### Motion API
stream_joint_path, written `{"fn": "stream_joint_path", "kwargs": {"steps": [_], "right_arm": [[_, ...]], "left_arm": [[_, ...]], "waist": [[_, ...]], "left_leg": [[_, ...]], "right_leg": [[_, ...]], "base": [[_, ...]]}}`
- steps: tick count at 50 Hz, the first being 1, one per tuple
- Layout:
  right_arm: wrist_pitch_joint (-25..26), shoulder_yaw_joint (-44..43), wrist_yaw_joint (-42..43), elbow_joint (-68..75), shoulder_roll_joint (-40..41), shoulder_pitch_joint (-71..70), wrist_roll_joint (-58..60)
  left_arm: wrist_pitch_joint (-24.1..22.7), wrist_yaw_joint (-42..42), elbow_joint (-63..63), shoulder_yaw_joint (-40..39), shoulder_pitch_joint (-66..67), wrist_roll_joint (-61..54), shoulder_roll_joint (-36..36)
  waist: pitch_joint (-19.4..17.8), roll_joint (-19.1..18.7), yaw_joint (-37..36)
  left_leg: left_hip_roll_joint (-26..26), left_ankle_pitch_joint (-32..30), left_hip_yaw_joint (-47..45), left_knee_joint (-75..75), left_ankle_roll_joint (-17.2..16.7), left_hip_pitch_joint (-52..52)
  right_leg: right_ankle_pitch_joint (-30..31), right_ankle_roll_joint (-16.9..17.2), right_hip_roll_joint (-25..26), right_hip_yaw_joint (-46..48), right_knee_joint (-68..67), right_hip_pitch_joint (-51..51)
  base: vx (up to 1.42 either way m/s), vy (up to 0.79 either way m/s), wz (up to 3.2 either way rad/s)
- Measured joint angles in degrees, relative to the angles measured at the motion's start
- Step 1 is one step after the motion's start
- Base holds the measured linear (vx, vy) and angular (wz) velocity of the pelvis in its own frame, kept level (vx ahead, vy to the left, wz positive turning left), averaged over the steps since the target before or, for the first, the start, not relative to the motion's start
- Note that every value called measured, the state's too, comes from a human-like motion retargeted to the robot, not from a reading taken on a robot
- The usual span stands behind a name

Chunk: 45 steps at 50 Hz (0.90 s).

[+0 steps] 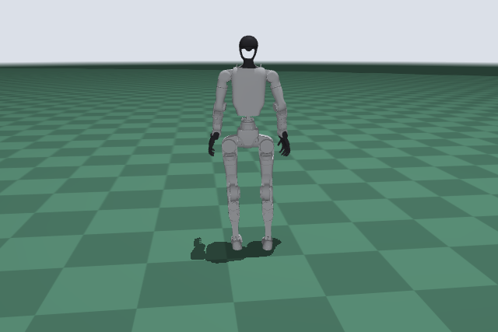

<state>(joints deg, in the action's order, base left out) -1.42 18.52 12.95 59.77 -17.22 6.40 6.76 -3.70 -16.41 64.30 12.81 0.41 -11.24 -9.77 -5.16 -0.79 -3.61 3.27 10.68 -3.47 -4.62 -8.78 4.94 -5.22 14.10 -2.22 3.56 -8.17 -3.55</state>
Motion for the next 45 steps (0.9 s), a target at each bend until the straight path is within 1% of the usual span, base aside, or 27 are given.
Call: {"fn": "stream_joint_path", "kwargs": {"steps": [4,8,10,13,15,17,20,22,25,30,34,37,40,43,45], "right_arm": [[0.08,1.54,0.17,-0.65,-0.07,0.26,3.25],[-0.30,2.84,0.27,-3.29,-0.67,0.94,6.37],[-0.45,3.05,-0.25,-4.42,-0.77,1.07,6.99],[-0.56,3.24,-0.17,-5.31,-0.61,1.00,6.74],[-0.53,3.54,1.07,-5.47,-0.44,0.85,6.27],[-0.55,3.42,1.46,-5.25,0.04,0.41,5.55],[-0.50,2.92,1.85,-5.10,0.60,-0.17,4.40],[-0.53,2.36,1.84,-5.40,0.83,-0.35,3.56],[-0.18,1.27,1.73,-6.55,1.02,-0.19,2.26],[0.33,-0.10,0.12,-9.27,0.56,1.21,0.57],[0.89,-0.04,-1.33,-10.42,-0.17,2.35,-0.14],[1.02,0.47,-1.31,-10.47,-0.71,2.76,-0.28],[1.02,1.27,-1.85,-9.91,-1.39,2.62,-0.71],[1.12,1.89,-3.48,-8.98,-2.29,1.43,-1.47],[1.05,2.50,-3.97,-8.74,-3.05,1.24,-1.74]], "left_arm": [[0.34,-1.40,1.96,0.04,-2.16,-0.09,0.75],[-0.20,-0.21,1.21,1.53,-2.18,1.44,0.55],[-0.35,0.45,0.54,2.26,-1.84,2.54,0.19],[-0.49,0.48,0.12,2.91,-1.17,3.67,0.10],[-0.58,-0.13,-0.15,3.07,-0.43,3.88,0.43],[-0.65,-1.12,-0.78,2.80,0.12,4.76,0.50],[-0.78,-2.30,-4.72,2.33,1.98,6.48,-0.02],[-1.16,-2.41,-10.50,2.17,4.14,8.01,-1.27],[-1.57,-2.17,-23.29,2.06,8.07,10.37,-4.50],[-3.01,1.05,-51.01,1.42,13.02,14.41,-13.58],[-3.90,2.62,-72.59,-0.24,10.67,16.88,-21.79],[-4.78,0.89,-85.38,-1.46,3.63,17.90,-25.37],[-5.11,-0.39,-93.67,-1.64,-8.27,19.21,-27.40],[-4.65,-1.78,-96.40,0.56,-25.07,21.36,-28.21],[-4.27,-2.44,-96.90,2.77,-35.70,23.29,-28.44]], "waist": [[0.50,0.03,0.30],[0.93,0.03,0.58],[1.24,0.27,0.33],[1.64,0.54,0.06],[1.69,0.45,0.27],[1.62,0.67,0.00],[1.53,0.88,-0.27],[1.48,1.00,-0.42],[1.41,1.15,-0.78],[1.51,1.16,-1.92],[1.79,0.90,-2.46],[1.91,0.52,-1.98],[2.00,-0.01,-0.49],[1.66,-0.52,1.63],[1.79,-1.16,3.51]], "left_leg": [[-0.09,0.28,0.54,-0.24,0.06,0.29],[-0.07,0.32,1.17,0.04,-0.17,0.92],[-0.08,0.57,1.19,-0.01,-0.09,1.04],[-0.04,0.75,1.36,0.00,-0.02,1.16],[0.07,0.60,1.80,0.24,-0.02,1.49],[0.04,0.71,1.80,0.28,-0.14,1.68],[-0.01,0.87,1.79,0.32,-0.27,1.90],[-0.04,0.99,1.70,0.38,-0.26,2.05],[-0.13,1.15,1.41,0.50,-0.53,2.15],[-0.28,1.54,0.41,0.41,-0.48,2.29],[-0.47,1.81,-0.55,0.10,-0.44,2.14],[-0.57,1.87,-1.22,-0.01,-0.36,2.04],[-0.61,1.79,-1.75,-0.03,-0.17,1.84],[-0.61,1.87,-2.33,-0.35,-0.01,1.39],[-0.59,1.57,-2.63,-0.27,-0.03,1.06]], "right_leg": [[-0.86,-0.29,0.04,0.46,-0.91,-0.13],[-0.88,-0.90,0.13,0.84,0.71,-1.66],[-1.39,-0.43,0.03,1.17,-0.46,-1.27],[-1.68,-0.38,-0.03,1.40,-0.51,-1.42],[-0.89,-1.38,0.11,1.16,2.56,-3.22],[-0.96,-1.27,0.14,1.18,2.64,-3.43],[-1.07,-1.18,0.18,1.18,2.54,-3.58],[-1.15,-1.04,0.19,1.14,2.22,-3.49],[-1.04,-0.98,0.30,0.78,2.31,-3.46],[-1.02,-0.59,0.46,-0.45,1.95,-3.06],[-0.95,-0.29,0.69,-1.73,1.36,-2.38],[-0.85,-0.08,0.83,-2.55,0.85,-1.82],[-0.70,0.05,0.90,-3.12,0.43,-1.22],[-1.06,0.61,0.86,-3.32,-1.41,0.16],[-0.50,0.05,0.92,-3.85,-0.20,0.07]], "base": [[0.06,-0.03,0.11],[0.07,-0.01,0.13],[0.07,-0.02,0.04],[0.06,-0.02,0.06],[0.06,0.00,0.14],[0.06,-0.01,0.05],[0.05,-0.02,0.01],[0.06,-0.02,-0.04],[0.06,-0.02,-0.08],[0.05,-0.02,-0.18],[0.04,-0.01,-0.24],[0.02,0.00,-0.21],[0.00,0.00,-0.06],[-0.01,0.01,-0.12],[0.00,0.00,0.00]]}}
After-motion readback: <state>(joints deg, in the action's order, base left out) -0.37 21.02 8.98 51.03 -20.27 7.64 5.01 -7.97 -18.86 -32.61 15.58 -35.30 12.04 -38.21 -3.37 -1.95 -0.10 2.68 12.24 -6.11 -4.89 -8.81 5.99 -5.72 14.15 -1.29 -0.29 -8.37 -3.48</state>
